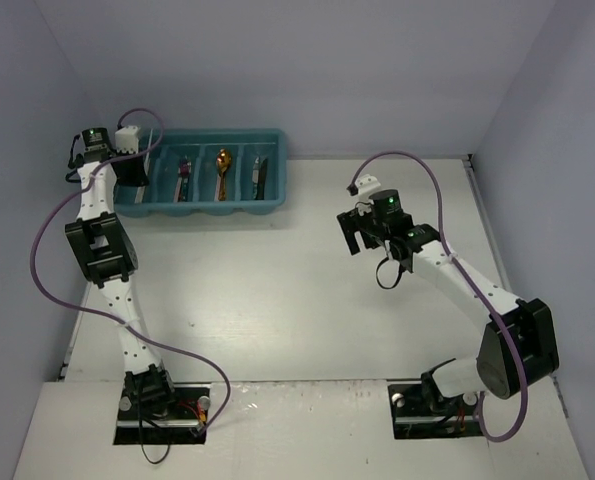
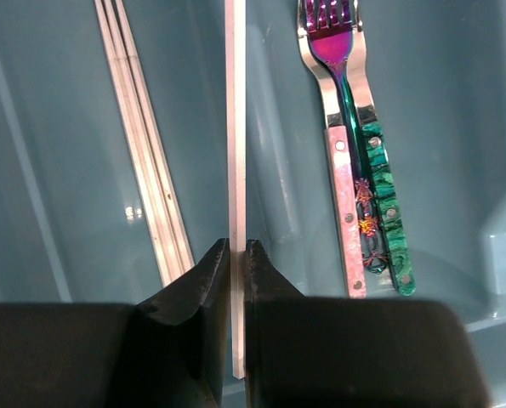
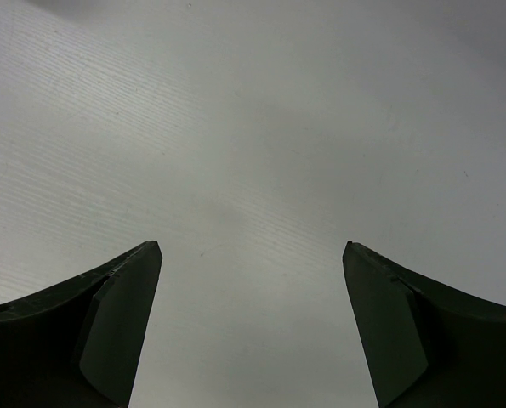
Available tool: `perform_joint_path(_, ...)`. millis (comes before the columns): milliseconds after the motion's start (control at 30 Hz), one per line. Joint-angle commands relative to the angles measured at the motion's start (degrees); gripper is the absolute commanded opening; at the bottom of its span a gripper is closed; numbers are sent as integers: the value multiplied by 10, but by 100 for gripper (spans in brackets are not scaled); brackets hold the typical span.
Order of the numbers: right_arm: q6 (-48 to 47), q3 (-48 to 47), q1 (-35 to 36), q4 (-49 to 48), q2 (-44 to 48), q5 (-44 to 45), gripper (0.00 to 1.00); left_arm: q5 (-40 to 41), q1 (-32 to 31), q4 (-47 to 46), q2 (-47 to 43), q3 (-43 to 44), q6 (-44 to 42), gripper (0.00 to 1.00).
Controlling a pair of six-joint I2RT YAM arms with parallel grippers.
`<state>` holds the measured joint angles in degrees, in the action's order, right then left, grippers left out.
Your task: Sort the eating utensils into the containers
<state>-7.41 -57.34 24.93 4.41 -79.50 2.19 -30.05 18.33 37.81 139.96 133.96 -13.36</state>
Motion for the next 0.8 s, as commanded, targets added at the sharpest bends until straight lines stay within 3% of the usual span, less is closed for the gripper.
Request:
perform_joint_path(0, 22, 5, -18, -16, 24, -12, 86, 8, 2, -25, -29, 16, -4, 36)
perform_joint_path(100, 24, 10, -33, -16, 26, -17, 86, 7, 4, -26, -33, 27, 5, 57)
perform_joint_path(300, 24, -2, -76, -18, 23, -54, 86, 20, 4, -25, -46, 86, 43, 65)
perform_joint_path(433, 10, -29, -127, -23, 12, -66, 86, 27, 0, -25, -102, 83, 70, 70)
perform_joint_path(600, -10, -58, -182, -21, -3, -80, 87, 44, -29, -24, -240, -59, 65, 74)
perform_joint_path(700, -22, -51, -193, -23, 2, -68, 88, 78, -67, -28, -358, -232, 49, 84)
perform_joint_path(767, -32, -30, -201, -28, 10, -65, 87, 108, -88, -43, -412, -320, 52, 85)
